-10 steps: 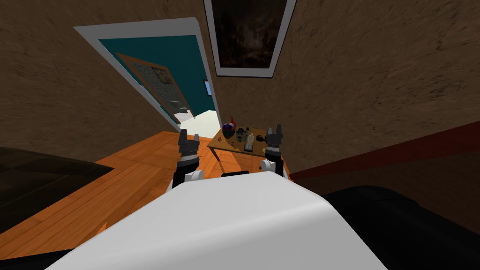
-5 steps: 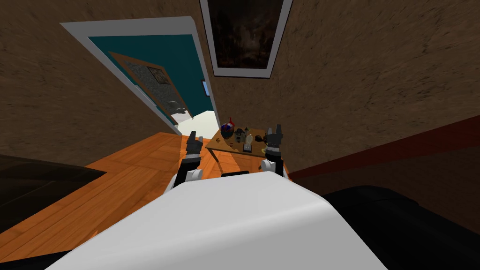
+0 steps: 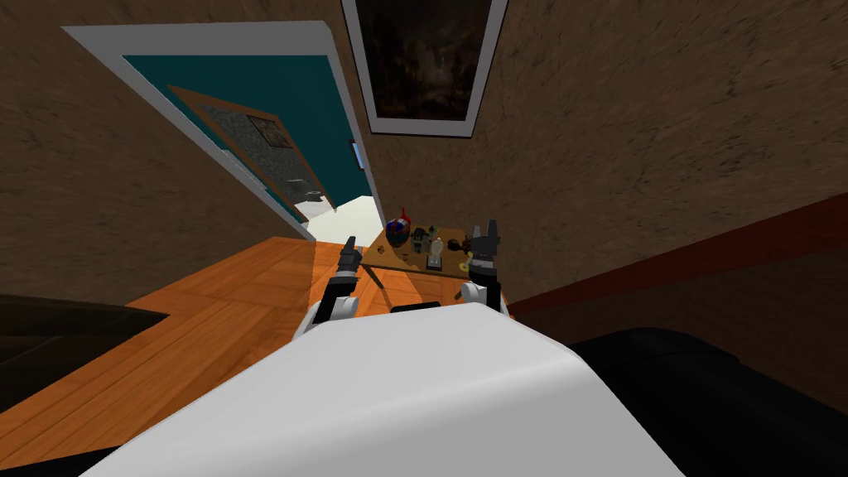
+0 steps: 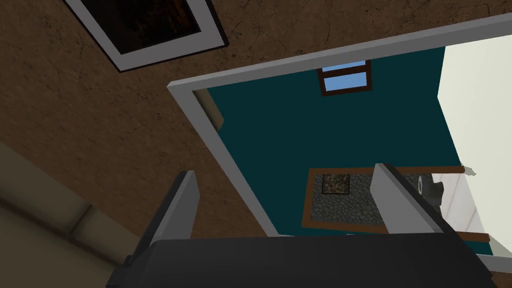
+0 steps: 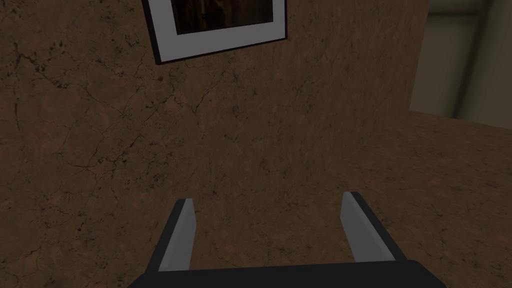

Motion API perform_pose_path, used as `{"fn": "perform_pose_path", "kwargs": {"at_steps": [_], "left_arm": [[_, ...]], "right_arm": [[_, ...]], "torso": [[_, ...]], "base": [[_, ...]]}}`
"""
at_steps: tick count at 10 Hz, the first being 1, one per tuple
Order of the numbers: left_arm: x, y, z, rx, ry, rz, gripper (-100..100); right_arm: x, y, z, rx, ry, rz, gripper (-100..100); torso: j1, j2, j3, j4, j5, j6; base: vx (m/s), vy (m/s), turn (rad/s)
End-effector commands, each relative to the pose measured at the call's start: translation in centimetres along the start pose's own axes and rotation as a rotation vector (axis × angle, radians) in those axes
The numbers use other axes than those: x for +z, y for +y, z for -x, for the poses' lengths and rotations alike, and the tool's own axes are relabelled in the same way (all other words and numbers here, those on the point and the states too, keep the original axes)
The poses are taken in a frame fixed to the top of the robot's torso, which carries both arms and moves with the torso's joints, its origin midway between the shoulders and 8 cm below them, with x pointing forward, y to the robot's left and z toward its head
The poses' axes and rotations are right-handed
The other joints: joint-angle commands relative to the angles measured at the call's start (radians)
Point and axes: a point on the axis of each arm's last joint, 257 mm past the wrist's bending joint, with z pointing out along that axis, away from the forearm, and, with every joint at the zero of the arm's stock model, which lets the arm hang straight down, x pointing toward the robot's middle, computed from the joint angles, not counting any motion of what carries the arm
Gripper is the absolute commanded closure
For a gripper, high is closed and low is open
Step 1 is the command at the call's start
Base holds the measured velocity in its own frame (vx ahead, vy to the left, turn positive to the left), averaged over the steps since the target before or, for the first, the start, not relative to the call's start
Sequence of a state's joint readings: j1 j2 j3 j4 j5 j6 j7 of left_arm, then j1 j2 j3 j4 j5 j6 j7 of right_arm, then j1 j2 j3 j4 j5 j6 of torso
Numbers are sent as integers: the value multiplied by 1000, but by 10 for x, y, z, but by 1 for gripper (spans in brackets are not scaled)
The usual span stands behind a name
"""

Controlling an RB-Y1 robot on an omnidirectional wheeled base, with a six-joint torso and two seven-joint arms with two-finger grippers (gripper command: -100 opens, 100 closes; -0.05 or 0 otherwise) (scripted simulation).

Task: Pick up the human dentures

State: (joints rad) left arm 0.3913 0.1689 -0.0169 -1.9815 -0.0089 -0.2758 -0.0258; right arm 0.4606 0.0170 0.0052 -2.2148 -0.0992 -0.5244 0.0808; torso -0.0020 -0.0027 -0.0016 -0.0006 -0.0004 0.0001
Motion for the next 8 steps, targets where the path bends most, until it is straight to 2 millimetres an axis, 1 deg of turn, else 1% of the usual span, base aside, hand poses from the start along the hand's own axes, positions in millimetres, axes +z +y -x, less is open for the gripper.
{"fn": "perform_pose_path", "kwargs": {"at_steps": [1,6,7,8], "left_arm": [[3,25,2,14,7,62,-100],[8,102,5,43,14,253,-100],[6,124,5,47,14,306,-100],[6,124,5,47,14,307,-100]], "right_arm": [[0,0,0,0,0,0,0],[0,0,0,0,0,0,0],[0,0,0,0,0,0,0],[0,0,0,0,0,0,0]], "torso": [[0,0,0,0,0,0],[-1,0,0,0,0,0],[-1,0,0,0,0,0],[-1,0,0,0,0,0]], "base": [[39,-29,-63],[39,-40,-65],[48,-41,-74],[34,-24,-19]]}}
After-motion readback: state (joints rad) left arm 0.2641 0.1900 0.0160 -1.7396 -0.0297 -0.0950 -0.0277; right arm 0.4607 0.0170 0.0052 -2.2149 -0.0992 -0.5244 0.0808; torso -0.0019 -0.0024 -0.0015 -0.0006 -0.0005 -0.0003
